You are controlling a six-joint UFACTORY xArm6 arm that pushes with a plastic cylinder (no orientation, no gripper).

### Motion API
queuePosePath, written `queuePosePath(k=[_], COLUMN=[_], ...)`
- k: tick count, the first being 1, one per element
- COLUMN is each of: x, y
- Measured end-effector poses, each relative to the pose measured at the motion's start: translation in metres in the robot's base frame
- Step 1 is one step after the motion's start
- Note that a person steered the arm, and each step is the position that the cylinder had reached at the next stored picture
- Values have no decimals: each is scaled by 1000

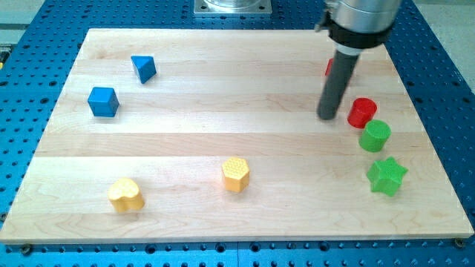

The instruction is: Push the red blocks on the top of the green circle to form a vertical line

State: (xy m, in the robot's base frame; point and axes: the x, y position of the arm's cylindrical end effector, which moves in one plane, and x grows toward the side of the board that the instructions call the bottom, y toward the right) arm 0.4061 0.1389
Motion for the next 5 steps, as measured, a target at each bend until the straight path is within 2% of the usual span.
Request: queuePosePath(k=[1, 2, 3, 4, 5], x=[-35, -106, -122, -107, -124], y=[-44, -20, 56, 85, 63])
